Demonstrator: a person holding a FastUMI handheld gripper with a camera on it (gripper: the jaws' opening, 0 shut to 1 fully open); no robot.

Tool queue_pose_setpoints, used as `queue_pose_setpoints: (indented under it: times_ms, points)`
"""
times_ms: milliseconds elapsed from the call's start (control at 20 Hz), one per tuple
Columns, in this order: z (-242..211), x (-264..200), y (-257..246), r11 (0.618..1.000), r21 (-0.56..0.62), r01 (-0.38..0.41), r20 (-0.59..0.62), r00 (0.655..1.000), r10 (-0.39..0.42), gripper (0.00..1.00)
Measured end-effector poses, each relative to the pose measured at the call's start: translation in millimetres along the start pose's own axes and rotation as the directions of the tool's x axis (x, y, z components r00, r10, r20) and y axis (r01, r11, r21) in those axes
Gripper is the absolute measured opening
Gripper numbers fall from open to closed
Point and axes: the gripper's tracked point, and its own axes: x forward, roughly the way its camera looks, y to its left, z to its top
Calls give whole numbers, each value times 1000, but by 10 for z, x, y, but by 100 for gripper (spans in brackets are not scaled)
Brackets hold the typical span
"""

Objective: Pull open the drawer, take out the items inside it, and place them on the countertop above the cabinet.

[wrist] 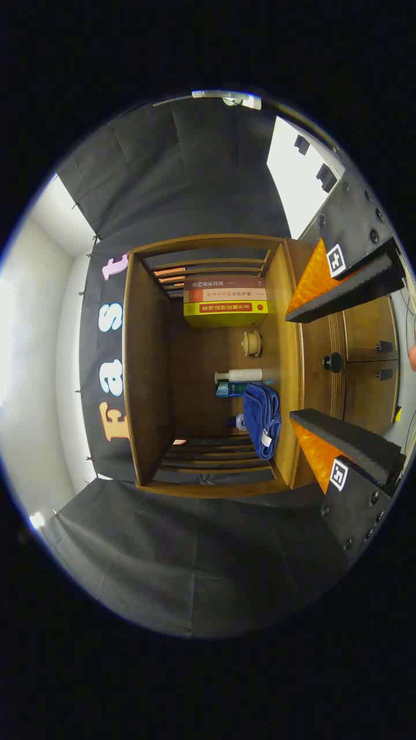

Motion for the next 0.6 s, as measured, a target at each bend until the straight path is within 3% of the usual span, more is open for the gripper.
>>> queue_pose_setpoints:
  times_ms: [600]
  points:
    - [-34,4,-61,1000,17,11,-8,1000,-11,98]
